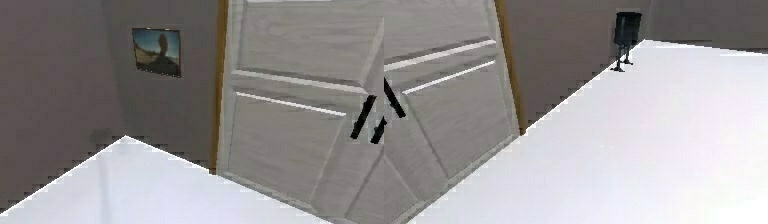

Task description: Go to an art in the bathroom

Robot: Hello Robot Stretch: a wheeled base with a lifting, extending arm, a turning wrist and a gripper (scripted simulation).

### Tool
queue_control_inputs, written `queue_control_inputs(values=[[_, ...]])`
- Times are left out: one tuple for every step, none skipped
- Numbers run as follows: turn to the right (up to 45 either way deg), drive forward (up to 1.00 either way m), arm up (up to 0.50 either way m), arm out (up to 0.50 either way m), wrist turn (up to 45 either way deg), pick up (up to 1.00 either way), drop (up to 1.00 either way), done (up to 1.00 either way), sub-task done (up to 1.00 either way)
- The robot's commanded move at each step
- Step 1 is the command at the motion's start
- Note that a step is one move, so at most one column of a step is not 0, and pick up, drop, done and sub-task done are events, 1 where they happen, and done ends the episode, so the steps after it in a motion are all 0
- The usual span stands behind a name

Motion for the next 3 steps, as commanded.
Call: queue_control_inputs(values=[[9.0,0.00,0.00,0.00,0.0,0.00,0.00,0.00,0.00],[0.0,0.80,0.00,0.00,0.0,0.00,0.00,0.00,0.00],[-30.0,0.00,0.00,0.00,0.0,0.00,0.00,0.00,0.00]])
